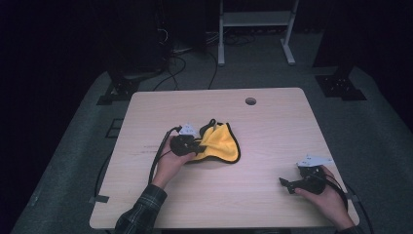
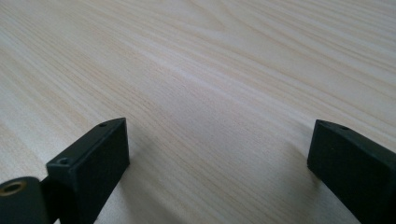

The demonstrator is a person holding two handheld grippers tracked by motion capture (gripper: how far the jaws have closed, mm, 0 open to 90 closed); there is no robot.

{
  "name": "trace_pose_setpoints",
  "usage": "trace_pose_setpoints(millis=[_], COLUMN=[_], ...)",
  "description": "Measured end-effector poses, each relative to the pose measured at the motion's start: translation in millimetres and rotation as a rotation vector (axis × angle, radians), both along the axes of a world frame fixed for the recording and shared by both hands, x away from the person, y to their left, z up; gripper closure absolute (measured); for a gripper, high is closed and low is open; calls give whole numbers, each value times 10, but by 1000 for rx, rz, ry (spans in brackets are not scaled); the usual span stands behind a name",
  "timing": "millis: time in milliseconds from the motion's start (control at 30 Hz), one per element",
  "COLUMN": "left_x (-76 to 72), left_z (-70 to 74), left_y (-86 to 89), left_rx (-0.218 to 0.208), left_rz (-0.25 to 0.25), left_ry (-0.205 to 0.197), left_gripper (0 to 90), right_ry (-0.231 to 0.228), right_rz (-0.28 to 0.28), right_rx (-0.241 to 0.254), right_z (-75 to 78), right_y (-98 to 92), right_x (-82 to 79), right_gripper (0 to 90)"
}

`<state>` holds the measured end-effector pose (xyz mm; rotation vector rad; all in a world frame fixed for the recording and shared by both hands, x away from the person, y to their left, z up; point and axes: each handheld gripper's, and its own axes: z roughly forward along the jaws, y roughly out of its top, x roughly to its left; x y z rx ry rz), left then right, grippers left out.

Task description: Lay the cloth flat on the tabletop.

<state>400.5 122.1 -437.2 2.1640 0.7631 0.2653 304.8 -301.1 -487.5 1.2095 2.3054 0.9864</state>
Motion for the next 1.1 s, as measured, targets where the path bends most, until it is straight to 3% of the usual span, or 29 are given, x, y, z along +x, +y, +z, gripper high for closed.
trace_pose_setpoints(millis=[467,500,733,833,867,933,1100], left_x=[-629,-735,-1007,-1030,-1016,-1000,-927], left_z=[37,16,-44,-65,-44,16,175], left_y=[-344,-402,-543,-557,-548,-530,-508], left_rx=[-59,-57,-32,-11,-41,-64,-98], left_rz=[-79,-93,-147,-170,-167,-170,-164], left_ry=[29,29,37,29,25,13,-21], left_gripper=[719,717,701,656,607,553,504], right_ry=[-2,-2,-2,-2,-2,-2,-2], right_rz=[5,5,6,6,6,6,5], right_rx=[0,0,0,-1,0,0,0], right_z=[-1,-1,-1,-1,-1,-1,-1], right_y=[-1,-1,-2,-2,-1,-1,-1], right_x=[11,11,11,11,12,12,13], right_gripper=[44,44,44,44,44,44,44])
